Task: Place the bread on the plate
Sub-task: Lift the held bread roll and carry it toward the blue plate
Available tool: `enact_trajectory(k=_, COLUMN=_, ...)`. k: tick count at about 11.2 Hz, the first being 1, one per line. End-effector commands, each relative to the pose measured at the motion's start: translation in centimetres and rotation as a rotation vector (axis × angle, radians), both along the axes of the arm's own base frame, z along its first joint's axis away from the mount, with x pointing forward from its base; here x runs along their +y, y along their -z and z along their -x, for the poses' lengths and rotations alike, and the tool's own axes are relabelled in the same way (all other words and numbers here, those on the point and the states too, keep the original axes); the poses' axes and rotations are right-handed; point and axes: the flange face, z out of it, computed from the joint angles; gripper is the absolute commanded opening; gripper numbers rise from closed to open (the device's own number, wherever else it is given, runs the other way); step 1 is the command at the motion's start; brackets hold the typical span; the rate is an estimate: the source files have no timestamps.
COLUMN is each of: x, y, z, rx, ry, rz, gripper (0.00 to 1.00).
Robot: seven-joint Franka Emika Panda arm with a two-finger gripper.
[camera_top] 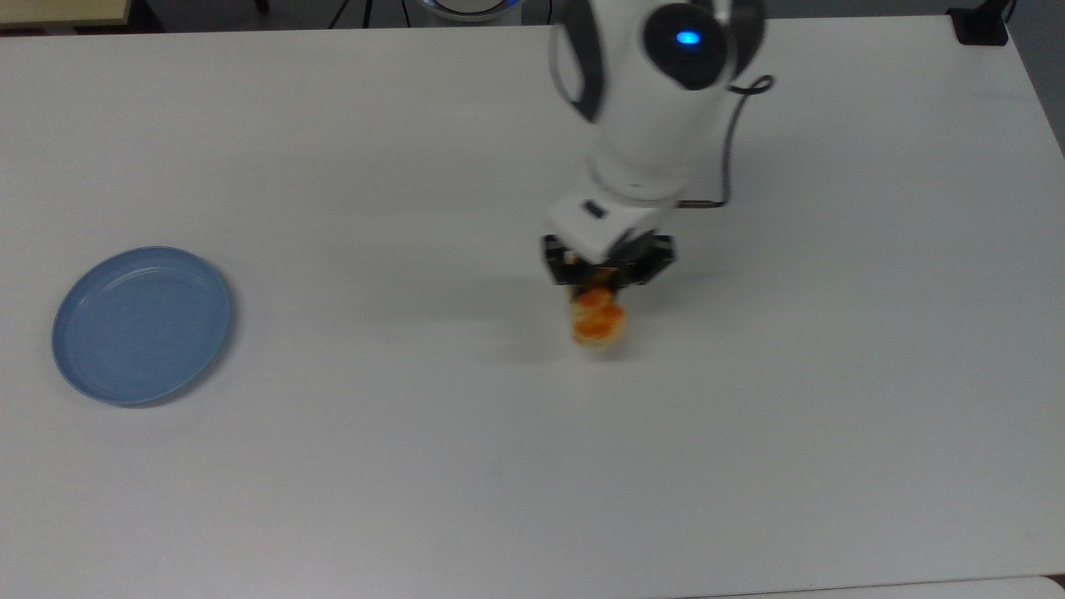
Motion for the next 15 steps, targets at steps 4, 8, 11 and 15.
enact_trajectory(k=4, x=-29.1, y=-2.5, z=-2.1, rx=-0.01, ry=0.024, rz=0.047, gripper=0.4)
enact_trajectory(k=8, x=-41.4, y=0.3, z=-1.7, rx=-0.141, ry=0.019, rz=0.096, gripper=0.42)
enact_trajectory(k=11, x=-45.4, y=3.4, z=-1.3, rx=-0.177, ry=0.024, rz=0.119, gripper=0.43)
enact_trajectory(k=15, x=-46.9, y=4.1, z=-0.6, rx=-0.165, ry=0.03, rz=0.117, gripper=0.62)
